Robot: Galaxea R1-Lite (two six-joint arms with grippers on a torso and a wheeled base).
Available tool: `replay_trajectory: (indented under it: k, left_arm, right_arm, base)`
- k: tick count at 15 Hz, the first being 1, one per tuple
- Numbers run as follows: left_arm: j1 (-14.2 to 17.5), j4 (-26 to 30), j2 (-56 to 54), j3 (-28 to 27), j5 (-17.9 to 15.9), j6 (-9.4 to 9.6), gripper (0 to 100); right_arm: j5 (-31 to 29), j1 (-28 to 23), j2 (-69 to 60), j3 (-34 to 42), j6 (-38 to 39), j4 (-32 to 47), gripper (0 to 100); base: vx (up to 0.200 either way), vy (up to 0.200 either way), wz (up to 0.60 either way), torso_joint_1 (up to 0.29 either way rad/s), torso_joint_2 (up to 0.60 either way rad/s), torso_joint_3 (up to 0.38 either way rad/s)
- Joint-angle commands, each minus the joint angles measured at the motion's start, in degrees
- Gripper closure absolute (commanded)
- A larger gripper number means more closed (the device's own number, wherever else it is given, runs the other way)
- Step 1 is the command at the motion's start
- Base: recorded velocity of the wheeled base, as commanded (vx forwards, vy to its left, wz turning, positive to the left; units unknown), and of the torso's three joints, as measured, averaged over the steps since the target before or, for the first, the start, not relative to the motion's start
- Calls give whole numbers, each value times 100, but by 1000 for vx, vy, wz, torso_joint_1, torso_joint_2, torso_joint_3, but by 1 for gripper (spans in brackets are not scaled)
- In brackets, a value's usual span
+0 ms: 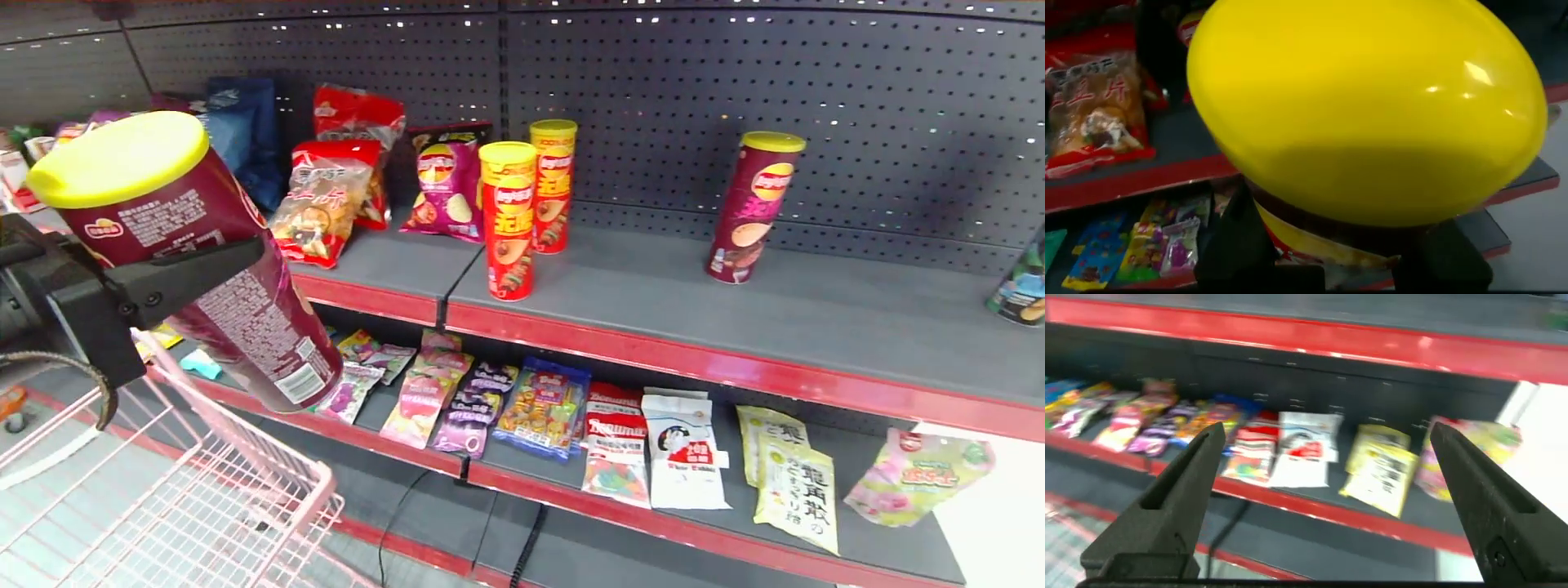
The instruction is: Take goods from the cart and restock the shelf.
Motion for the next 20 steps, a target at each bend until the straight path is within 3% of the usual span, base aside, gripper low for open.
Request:
replay_trajectory:
  k: [1,3,7,10,20]
  left_arm:
    - [3,27,-104,17,14,8,100]
    - [3,36,-192,61,40,17,100]
    - [12,80,-526,351,216,43,100]
    - [12,599,-992,562,374,52,100]
    - [12,801,-1378,729,321,61,100]
  right_arm:
    - [2,6,-2,1,0,-1,0]
    - [2,6,-2,1,0,-1,0]
    - [2,6,-2,1,0,-1,0]
    - [2,6,-2,1,-9,-1,0]
    - [10,6,-2,1,-9,-1,0]
  base:
    - [0,0,-600,12,2,2]
    - [0,0,-600,2,0,2]
    - [0,0,0,0,0,0]
    - [0,0,0,0,0,0]
    - [0,0,0,91,-224,-127]
